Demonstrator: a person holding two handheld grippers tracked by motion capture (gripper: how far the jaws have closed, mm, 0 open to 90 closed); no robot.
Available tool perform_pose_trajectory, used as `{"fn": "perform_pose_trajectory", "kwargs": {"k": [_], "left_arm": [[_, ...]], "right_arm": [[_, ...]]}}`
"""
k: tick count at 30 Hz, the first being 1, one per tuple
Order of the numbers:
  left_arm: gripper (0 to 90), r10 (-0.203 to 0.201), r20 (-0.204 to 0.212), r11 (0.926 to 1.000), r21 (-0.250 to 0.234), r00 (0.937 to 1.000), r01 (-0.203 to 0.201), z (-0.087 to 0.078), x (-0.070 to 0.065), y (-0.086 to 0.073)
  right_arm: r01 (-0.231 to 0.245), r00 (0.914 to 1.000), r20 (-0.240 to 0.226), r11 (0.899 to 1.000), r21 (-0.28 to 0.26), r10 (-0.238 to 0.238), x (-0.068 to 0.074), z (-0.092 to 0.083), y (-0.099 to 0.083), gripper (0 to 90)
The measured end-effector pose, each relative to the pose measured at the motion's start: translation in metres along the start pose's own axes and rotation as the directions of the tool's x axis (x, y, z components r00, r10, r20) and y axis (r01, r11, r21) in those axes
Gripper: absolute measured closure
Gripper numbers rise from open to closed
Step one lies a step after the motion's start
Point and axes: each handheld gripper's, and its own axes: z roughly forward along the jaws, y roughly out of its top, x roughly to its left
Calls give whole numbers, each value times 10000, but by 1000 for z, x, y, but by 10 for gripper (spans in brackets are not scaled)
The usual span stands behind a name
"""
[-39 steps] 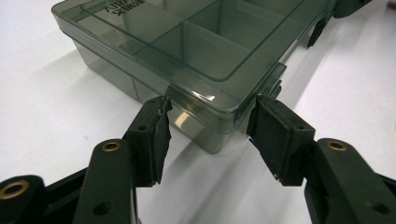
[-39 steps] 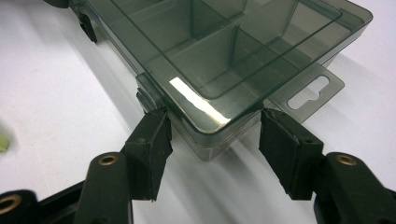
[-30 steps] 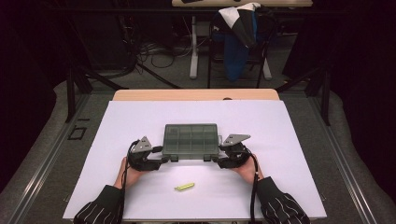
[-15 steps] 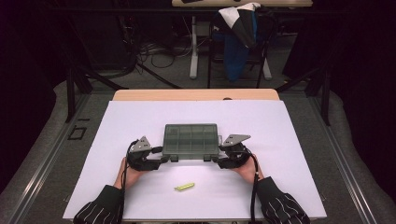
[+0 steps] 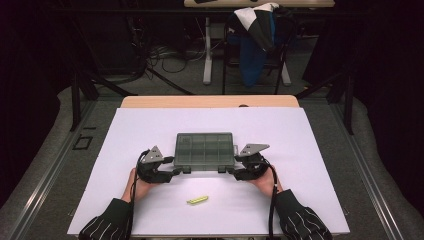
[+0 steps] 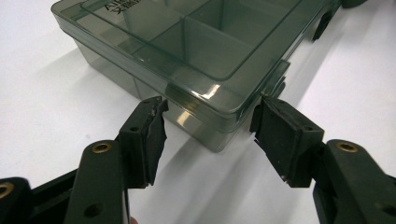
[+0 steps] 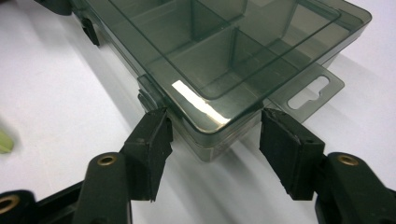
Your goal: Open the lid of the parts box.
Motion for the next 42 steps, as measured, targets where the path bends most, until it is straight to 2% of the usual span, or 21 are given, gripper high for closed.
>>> {"fn": "perform_pose_trajectory", "kwargs": {"k": [2,14,24,27,31,34,36,38,39,41,42], "left_arm": [[440,84,-50,10000,4,10000,-84,0,0,0],[478,-107,51,9999,-36,9999,108,-2,0,-1],[488,-349,213,9994,-56,9992,350,-4,1,0],[487,-650,427,9978,-125,9970,656,-4,3,-1],[490,-678,422,9975,-148,9968,685,-4,2,-1],[492,-479,367,9988,-40,9982,480,-4,2,0],[487,-287,247,9995,128,9993,284,-4,1,1],[429,-191,112,9997,158,9998,189,-2,-1,3],[421,-80,-1,9997,229,10000,80,-1,-2,3],[426,4,-83,9998,196,10000,-2,-1,-3,3],[445,-13,-100,9999,166,9999,15,-1,-2,2]], "right_arm": [[64,10000,39,10000,32,-64,1,0,0,417],[147,9998,121,9998,142,-149,2,0,1,419],[88,9999,122,9999,101,-89,2,0,0,422],[97,9999,139,9999,111,-99,2,0,0,425],[80,9998,161,10000,22,-80,2,0,0,426],[119,9998,180,9999,-61,-118,2,1,0,426],[131,9999,68,9998,118,-131,1,0,0,415],[123,9999,21,9997,198,-123,1,-1,0,409],[81,10000,57,9999,-100,-80,1,1,-1,410],[65,10000,75,9998,-180,-64,1,1,-1,412],[100,9999,50,9999,28,-100,1,0,-1,413]]}}
